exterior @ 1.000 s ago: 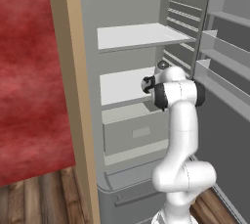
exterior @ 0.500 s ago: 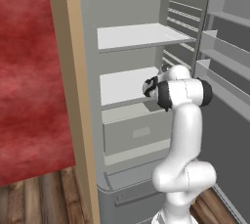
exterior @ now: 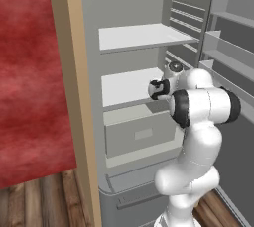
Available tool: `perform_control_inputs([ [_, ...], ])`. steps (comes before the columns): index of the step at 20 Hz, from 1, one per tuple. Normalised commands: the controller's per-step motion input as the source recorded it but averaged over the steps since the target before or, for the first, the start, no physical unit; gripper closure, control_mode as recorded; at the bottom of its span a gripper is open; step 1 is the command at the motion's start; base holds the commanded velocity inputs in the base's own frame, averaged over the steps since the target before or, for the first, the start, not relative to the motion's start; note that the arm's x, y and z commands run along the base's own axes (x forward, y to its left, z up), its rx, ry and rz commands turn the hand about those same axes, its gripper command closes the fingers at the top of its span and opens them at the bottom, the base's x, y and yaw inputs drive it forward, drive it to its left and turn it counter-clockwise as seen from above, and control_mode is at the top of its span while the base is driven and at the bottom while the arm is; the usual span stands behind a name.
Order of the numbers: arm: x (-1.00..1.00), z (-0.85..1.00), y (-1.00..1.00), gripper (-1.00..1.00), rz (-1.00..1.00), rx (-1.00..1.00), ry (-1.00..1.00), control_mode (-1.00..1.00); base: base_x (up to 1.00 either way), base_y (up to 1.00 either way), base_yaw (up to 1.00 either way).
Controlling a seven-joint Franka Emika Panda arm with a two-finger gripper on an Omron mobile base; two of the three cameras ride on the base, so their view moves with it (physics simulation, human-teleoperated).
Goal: Move the hot dog bun to the plate on the dining table and place the condiment next to that plate. Then navigate to the fridge and take the sausage and place it on the plate as well.
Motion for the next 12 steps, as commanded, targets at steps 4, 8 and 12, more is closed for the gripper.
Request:
perform_control_inputs([
  [4,-1.0,0.49,0.08,1.0,0.0,0.0,0.0,-1.0,0.0,0.0,0.0],
  [8,-1.0,0.57,0.18,1.0,0.0,0.0,0.0,-1.0,0.0,0.0,0.0],
  [12,-1.0,0.64,0.52,1.0,0.0,0.0,0.08,-1.0,0.0,0.0,0.0],
])
